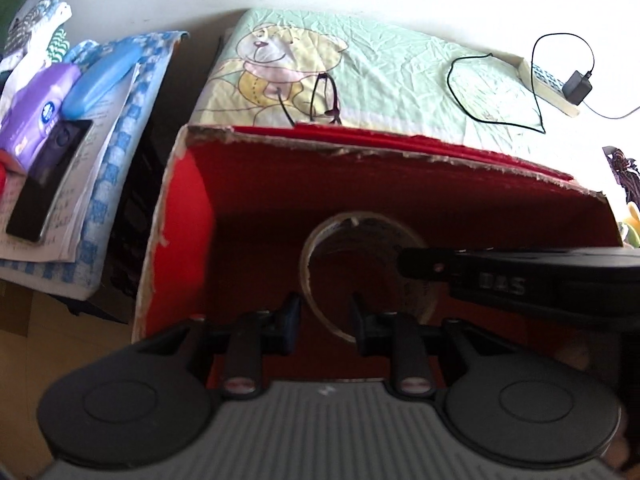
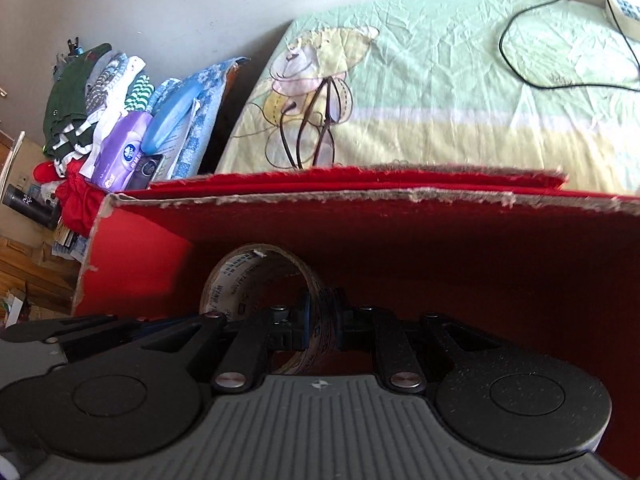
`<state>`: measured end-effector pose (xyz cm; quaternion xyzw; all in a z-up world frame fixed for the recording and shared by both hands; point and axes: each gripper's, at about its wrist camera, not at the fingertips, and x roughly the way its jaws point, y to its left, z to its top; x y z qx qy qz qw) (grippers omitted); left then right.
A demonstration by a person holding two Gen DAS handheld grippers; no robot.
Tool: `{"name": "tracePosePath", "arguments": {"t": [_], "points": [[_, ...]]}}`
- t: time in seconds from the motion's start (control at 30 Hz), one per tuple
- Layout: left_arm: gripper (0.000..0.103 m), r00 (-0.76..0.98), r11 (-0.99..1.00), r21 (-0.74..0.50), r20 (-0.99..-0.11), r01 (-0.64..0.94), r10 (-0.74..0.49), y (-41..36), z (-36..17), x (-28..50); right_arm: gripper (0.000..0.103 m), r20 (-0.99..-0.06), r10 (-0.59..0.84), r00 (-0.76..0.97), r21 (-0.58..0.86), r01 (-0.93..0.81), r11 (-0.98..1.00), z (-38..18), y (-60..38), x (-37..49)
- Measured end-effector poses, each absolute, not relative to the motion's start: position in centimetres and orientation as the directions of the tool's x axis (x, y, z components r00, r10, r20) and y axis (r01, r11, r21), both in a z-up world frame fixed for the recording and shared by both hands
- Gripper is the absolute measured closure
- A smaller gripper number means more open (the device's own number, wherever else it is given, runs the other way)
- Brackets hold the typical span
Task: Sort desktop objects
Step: 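Carry the tape roll with the right gripper over into the red box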
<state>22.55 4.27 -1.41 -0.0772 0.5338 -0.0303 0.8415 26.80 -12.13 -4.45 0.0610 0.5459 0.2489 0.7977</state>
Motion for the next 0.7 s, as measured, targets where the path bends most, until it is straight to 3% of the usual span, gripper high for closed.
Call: {"name": "tracePosePath", "arguments": {"t": [0.2, 0.53, 0.7], "points": [[0.058, 0.472, 0.984, -0.177, -0.868, -0.013, -0.15, 4.4, -0.2, 20.9, 0.087, -0.805, 0.514, 0.297, 0.43, -0.305, 0.85, -5.5, -12.6, 27.4], [0.058, 0.483, 0.962, -0.261, -0.835, 0.075, -0.264, 3.5, 0.7, 18.3, 0.084, -0.751, 0.622, 0.224, 0.563, -0.274, 0.779, -6.7, -12.6, 28.4], [0.058, 0.449, 0.967, -0.253, -0.86, 0.039, -0.243, 2.8, -0.7, 20.0, 0.082, -0.733, 0.66, 0.162, 0.605, -0.287, 0.743, -6.9, -11.9, 28.4]]}}
